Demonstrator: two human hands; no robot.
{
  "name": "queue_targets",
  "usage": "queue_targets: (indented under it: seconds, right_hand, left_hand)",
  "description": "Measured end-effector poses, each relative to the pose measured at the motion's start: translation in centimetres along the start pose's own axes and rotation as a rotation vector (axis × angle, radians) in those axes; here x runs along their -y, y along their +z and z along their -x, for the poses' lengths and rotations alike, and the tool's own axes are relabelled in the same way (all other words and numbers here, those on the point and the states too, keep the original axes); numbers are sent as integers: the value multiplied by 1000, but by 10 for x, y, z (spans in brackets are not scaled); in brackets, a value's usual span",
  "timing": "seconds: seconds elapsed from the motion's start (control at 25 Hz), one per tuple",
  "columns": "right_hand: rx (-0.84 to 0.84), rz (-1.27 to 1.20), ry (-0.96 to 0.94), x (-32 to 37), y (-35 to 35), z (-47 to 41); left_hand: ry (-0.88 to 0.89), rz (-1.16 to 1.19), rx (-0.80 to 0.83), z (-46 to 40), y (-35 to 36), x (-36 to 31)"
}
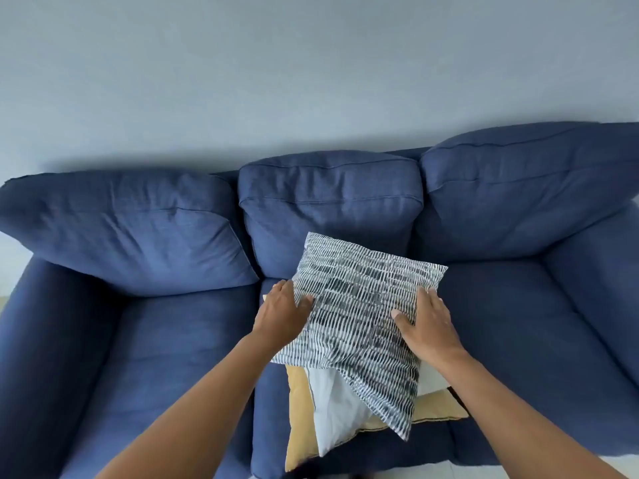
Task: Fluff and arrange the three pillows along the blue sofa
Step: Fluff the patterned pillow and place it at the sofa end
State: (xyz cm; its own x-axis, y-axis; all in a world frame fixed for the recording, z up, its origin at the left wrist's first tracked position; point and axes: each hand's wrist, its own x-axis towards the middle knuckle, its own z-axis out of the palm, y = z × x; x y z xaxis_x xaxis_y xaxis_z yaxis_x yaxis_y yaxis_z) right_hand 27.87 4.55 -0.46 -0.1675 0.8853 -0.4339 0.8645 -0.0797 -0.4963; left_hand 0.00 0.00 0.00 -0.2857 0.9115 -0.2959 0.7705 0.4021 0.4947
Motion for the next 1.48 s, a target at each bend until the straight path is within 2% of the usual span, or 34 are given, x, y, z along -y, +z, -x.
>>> queue_targets:
  seconds: [0.12,0.32,0.52,0.64,0.76,0.96,1.2,1.48]
  right_hand:
    - [-8,-150,85,-14,0,-10]
    - [33,-433,193,-15,4,-20]
    - [-23,-668,288,-4,10,-21]
    - [-53,-840,397,3,10,-18]
    - [-37,-967,411,9,6,-19]
    - [98,-1025,245,48,-16,-9]
    - [129,-1035,11,119,-9,-7]
    - [136,-926,-131,195,26,20]
  left_hand:
    - [-85,80,-3,-26,15,4]
    - [-342,294,118,-64,24,6]
    - [-356,404,146,-66,29,16]
    - [-433,614,184,-62,18,17]
    - [-453,782,218,-44,-3,13]
    - [-447,951,132,1,-43,32]
    - [-441,1048,-113,57,-97,70]
    - [-341,1163,-145,99,-144,144]
